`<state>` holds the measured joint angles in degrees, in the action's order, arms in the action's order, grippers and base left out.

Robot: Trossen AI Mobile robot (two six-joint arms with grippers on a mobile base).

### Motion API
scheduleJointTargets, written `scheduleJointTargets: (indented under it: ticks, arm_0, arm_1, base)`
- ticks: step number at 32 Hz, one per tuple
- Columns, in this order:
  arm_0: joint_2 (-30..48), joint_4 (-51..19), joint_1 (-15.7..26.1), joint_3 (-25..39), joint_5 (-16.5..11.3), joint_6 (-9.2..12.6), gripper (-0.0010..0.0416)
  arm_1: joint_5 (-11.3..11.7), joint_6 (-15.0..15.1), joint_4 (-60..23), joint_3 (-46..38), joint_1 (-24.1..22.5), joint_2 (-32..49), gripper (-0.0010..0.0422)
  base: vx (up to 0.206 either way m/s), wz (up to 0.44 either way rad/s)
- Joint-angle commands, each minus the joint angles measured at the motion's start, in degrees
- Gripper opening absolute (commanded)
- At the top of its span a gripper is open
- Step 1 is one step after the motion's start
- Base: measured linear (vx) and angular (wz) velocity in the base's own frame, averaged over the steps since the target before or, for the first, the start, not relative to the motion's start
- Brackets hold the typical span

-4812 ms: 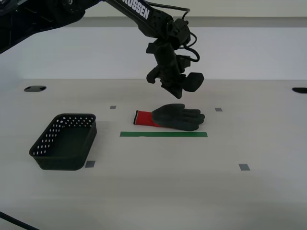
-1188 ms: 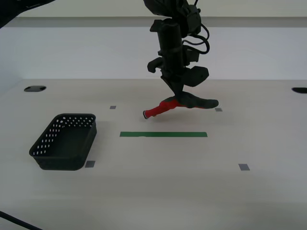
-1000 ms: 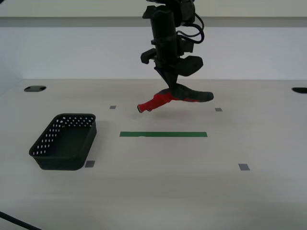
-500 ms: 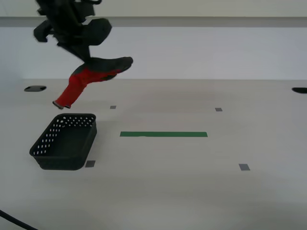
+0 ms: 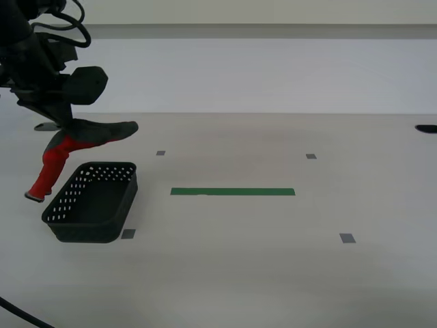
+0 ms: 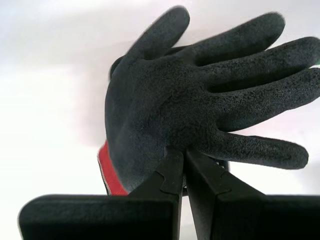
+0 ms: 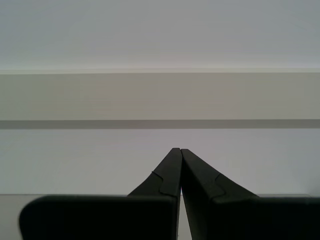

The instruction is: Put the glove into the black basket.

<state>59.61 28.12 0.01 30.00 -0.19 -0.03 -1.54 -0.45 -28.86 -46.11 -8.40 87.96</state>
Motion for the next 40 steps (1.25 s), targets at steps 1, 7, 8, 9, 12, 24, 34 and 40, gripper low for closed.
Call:
scheduleJointTargets:
  ticks: [1,7,8,9,12,24,34,40]
  arm_0:
    - [0.00,0.00,0.04,0.04,0.02,0.00,0.0001]
    - [0.00,-0.09,0.04,0.04,0.02,0.00,0.0000]
    - [0.00,-0.17,0.04,0.04,0.00,0.02,0.0001]
    - [0.00,-0.11,0.04,0.04,0.00,0.00,0.0001]
    - [0.00,-0.57,0.04,0.04,0.00,0.00,0.0000]
    - [0.00,-1.49,0.02,0.04,0.11,0.00,0.0001]
    - [-0.15,-1.55,0.04,0.04,0.07,0.00,0.0001]
    - [-0.15,-1.55,0.04,0.04,0.07,0.00,0.0001]
  arm_1:
    - [0.04,-0.26,1.38,1.16,1.03,-0.07,-0.0001]
    - [-1.14,-1.57,5.79,4.79,1.70,0.35,-0.0001]
    - [-1.70,-1.77,6.19,4.81,1.73,2.14,-0.0001]
    - [-2.21,-1.79,6.67,4.74,1.73,3.15,-0.0001]
    - [-2.82,-2.43,13.55,4.02,1.68,15.06,-0.0001]
    - [-2.80,-2.56,14.99,-1.81,1.62,31.01,0.0000]
    - [-2.78,-2.60,15.28,-1.97,1.73,31.43,0.0013]
    - [-3.78,-4.11,13.57,-2.43,1.66,31.26,0.0170]
  base:
    - [0.000,0.000]
    - [0.000,0.000]
    - [0.000,0.000]
    - [0.000,0.000]
    - [0.000,0.000]
    - [0.000,-0.001]
    - [0.000,0.000]
    - [0.000,0.000]
